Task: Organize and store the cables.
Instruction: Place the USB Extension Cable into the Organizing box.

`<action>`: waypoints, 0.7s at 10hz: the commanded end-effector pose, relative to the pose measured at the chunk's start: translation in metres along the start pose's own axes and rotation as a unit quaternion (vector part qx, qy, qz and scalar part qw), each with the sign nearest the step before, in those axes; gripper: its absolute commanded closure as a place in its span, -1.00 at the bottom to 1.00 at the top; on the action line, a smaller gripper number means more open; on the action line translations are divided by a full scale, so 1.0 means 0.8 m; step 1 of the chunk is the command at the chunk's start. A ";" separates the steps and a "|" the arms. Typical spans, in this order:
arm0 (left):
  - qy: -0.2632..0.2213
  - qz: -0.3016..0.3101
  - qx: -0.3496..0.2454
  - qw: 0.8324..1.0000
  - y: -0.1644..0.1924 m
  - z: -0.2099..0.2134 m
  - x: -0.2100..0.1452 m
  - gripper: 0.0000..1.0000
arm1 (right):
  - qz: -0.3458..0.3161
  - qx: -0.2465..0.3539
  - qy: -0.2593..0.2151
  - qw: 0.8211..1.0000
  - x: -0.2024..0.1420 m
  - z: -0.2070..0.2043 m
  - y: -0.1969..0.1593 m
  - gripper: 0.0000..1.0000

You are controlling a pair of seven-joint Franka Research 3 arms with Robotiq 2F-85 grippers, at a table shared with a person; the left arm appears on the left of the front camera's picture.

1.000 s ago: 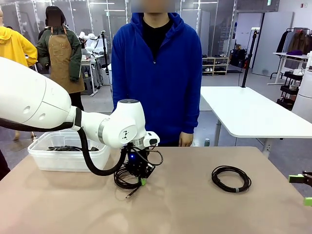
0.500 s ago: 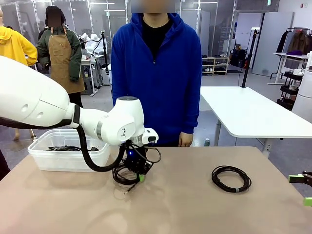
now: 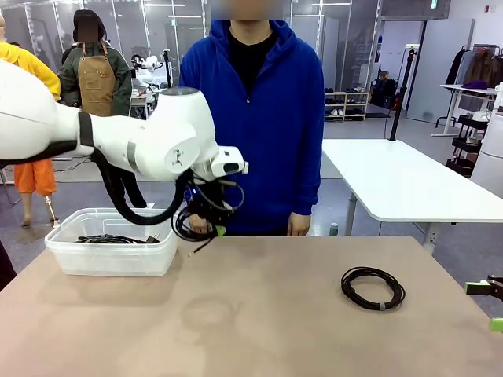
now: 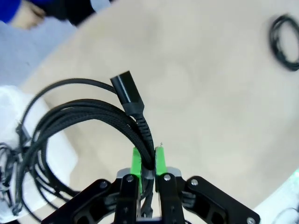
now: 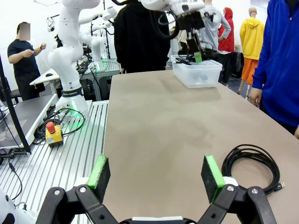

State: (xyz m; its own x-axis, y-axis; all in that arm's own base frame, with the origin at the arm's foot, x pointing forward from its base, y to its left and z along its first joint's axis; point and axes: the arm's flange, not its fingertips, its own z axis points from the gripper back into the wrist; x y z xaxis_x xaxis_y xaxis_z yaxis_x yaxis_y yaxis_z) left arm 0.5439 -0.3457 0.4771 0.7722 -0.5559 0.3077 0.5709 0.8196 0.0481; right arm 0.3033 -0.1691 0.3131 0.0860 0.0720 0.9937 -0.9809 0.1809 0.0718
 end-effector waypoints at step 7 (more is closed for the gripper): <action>-0.012 -0.002 0.003 1.000 0.002 0.021 -0.003 0.73 | -0.012 -0.004 -0.004 1.000 0.005 -0.001 -0.002 -1.00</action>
State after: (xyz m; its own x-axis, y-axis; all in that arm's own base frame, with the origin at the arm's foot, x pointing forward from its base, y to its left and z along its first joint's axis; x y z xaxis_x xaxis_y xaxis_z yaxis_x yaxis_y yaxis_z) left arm 0.5386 -0.3415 0.4902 0.7634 -0.5575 0.3262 0.5740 0.8171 0.0533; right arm 0.3033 -0.1691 0.3131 0.0861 0.0720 0.9937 -0.9809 0.1809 0.0719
